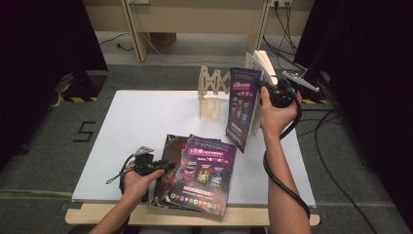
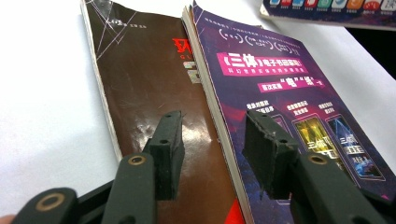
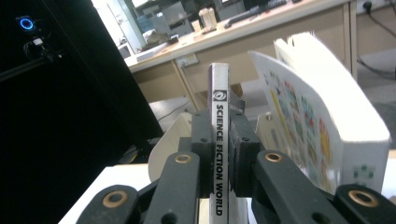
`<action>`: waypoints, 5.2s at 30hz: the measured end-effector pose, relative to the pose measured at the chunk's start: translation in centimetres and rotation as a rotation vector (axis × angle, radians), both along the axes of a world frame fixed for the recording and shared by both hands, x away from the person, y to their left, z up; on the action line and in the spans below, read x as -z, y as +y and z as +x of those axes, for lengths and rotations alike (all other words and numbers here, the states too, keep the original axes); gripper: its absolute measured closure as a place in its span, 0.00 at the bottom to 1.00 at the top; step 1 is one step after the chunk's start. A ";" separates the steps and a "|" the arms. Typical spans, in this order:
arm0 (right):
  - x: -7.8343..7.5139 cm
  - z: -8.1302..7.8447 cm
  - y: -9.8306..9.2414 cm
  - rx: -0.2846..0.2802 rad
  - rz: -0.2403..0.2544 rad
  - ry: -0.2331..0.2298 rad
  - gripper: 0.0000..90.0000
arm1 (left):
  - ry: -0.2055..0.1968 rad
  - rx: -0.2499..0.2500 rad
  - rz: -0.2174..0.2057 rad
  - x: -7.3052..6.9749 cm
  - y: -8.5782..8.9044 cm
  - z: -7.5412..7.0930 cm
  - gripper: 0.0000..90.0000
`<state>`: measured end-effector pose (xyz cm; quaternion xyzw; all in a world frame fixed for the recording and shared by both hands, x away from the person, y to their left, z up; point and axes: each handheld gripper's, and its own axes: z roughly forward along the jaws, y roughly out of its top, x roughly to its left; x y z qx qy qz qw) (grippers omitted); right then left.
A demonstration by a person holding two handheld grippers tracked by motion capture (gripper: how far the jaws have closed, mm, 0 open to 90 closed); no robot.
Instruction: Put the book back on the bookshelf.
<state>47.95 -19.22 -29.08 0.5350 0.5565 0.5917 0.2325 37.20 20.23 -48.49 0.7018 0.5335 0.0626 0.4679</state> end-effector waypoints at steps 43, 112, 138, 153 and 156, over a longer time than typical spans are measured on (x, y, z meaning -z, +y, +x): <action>-0.9 2.9 1.4 0.063 -0.032 -0.083 0.93 | 0.006 0.003 0.001 0.3 0.2 0.0 0.63; -0.1 6.4 3.2 0.116 -0.060 -0.082 0.93 | 0.008 0.003 0.001 0.3 0.4 -0.1 0.63; 2.4 0.7 1.9 0.103 -0.177 -0.138 0.92 | 0.011 0.005 0.010 0.5 0.2 -0.3 0.63; 4.9 -1.3 0.9 0.100 -0.152 -0.138 0.92 | 0.014 0.005 0.008 0.6 0.2 -0.4 0.63; 5.1 -1.8 0.9 0.098 -0.156 -0.148 0.91 | 0.011 0.000 0.006 0.5 0.2 -0.4 0.63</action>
